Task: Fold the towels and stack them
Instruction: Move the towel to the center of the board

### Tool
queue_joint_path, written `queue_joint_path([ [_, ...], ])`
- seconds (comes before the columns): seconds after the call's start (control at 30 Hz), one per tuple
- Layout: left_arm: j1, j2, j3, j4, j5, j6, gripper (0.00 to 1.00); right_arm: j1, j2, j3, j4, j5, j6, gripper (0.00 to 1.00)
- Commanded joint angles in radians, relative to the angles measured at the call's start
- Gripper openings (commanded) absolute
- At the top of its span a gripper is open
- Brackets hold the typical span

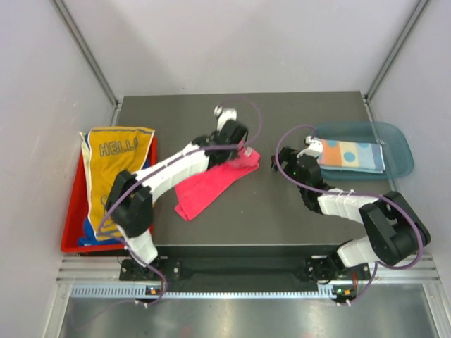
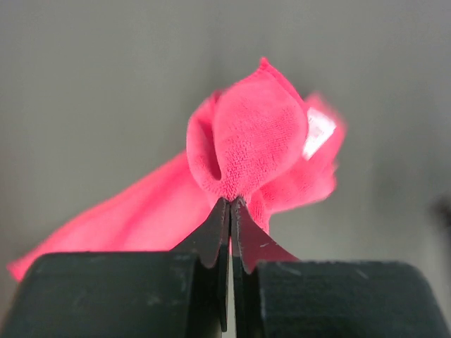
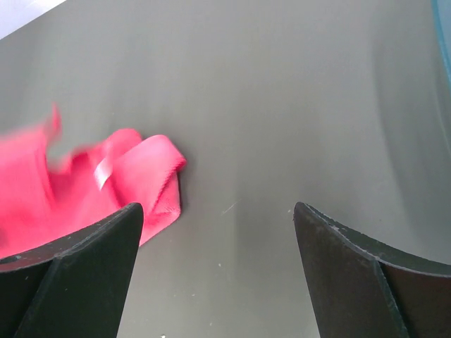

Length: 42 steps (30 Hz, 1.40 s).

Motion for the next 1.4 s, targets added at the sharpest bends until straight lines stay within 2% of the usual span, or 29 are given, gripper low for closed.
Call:
queue_joint_path([
  [0.0,-0.009,-0.191,-0.280,0.158,0.042,-0.162,0.00,-0.008,0.017,0.038,0.042,-0.027,0.008,0.87],
  [0.07,-0.011,-0.260,-0.457,0.239,0.094,-0.201,0.00,-0.005,0.040,0.062,0.023,-0.061,0.002,0.86],
  [0.17,-0.012,-0.296,-0.591,0.288,0.151,-0.273,0.00,0.029,0.093,0.119,-0.018,-0.090,-0.012,0.84],
  [0.3,-0.012,-0.320,-0.690,0.343,0.185,-0.317,0.02,0.108,0.150,0.209,-0.116,-0.088,-0.051,0.81],
  [0.33,-0.012,-0.340,-0.705,0.354,0.193,-0.327,0.05,0.115,0.152,0.225,-0.144,-0.096,-0.052,0.76],
  [0.37,-0.012,-0.353,-0.734,0.360,0.197,-0.342,0.15,0.119,0.150,0.245,-0.176,-0.101,-0.053,0.75],
  [0.43,-0.012,-0.403,-0.764,0.377,0.190,-0.356,0.21,0.133,0.140,0.268,-0.239,-0.102,-0.062,0.72],
  [0.47,-0.012,-0.425,-0.796,0.377,0.173,-0.368,0.27,0.139,0.118,0.286,-0.263,-0.081,-0.068,0.71],
  [0.63,-0.011,-0.585,-0.876,0.360,0.069,-0.382,0.35,0.193,0.107,0.329,-0.362,-0.067,-0.146,0.70],
  [0.8,-0.011,-0.643,-0.900,0.437,0.056,-0.345,0.35,0.228,0.166,0.393,-0.386,-0.125,-0.202,0.65],
  [1.13,0.005,-0.613,-0.836,0.440,0.012,-0.285,0.45,0.257,0.330,0.607,-0.518,-0.144,-0.289,0.62],
  [1.37,0.130,-0.587,-0.818,0.483,0.127,-0.242,0.46,0.285,0.388,0.656,-0.555,-0.148,-0.323,0.60],
])
